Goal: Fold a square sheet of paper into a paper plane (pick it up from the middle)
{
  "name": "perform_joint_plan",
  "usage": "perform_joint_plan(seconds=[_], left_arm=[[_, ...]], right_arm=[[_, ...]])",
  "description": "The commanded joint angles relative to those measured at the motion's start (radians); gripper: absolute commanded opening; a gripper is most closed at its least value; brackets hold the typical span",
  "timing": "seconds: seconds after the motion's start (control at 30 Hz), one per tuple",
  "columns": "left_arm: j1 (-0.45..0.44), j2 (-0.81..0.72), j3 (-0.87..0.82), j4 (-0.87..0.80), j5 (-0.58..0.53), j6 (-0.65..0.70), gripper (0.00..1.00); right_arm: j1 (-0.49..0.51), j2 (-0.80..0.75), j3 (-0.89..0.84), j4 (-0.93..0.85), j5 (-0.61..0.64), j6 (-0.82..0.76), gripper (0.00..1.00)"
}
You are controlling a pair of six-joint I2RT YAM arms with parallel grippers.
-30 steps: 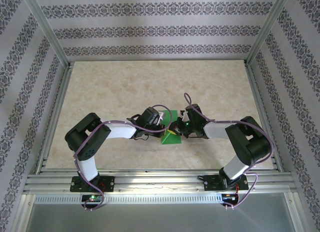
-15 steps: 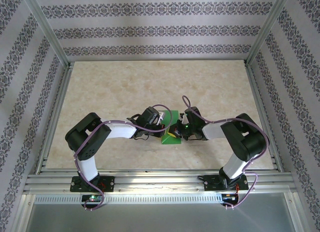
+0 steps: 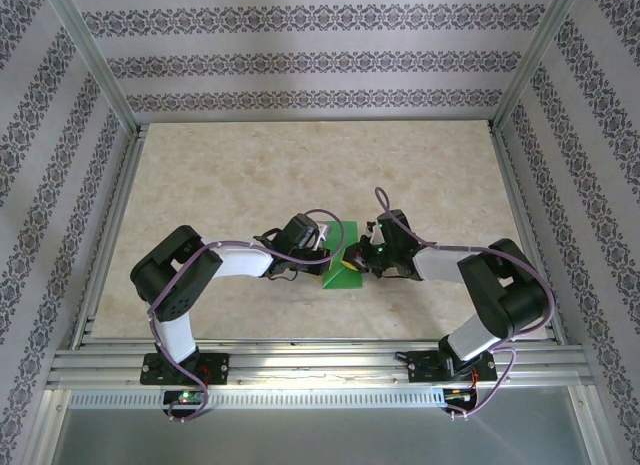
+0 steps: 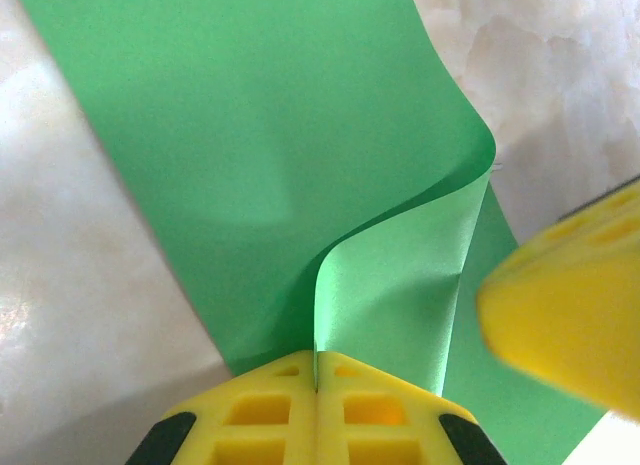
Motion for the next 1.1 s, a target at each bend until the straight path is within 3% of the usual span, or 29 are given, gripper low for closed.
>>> perform_joint_plan(seconds=[0.0, 0.17, 0.47, 0.73, 1.07], left_arm=[[0.012, 0.032, 0.007, -0.061, -0.01, 0.005, 0.0], [0.012, 0.034, 0.008, -0.07, -0.012, 0.01, 0.0], [0.012, 0.034, 0.005, -0.071, -0.01, 0.012, 0.0], [0.012, 0.034, 0.012, -0.084, -0.015, 0.023, 0.0], [0.012, 0.036, 0.018, -0.088, -0.01, 0.026, 0.0]], right_arm=[[-0.016, 0.011, 0.032, -0.036, -0.013, -0.03, 0.0], [-0.015, 0.058, 0.053, -0.039, -0.007, -0.031, 0.0], [-0.021, 0.087, 0.015, -0.126, 0.114, -0.059, 0.0], [-0.03, 0.007, 0.123, -0.208, 0.062, -0.105, 0.0], [-0.056, 0.112, 0.108, -0.21, 0.123, -0.12, 0.0]])
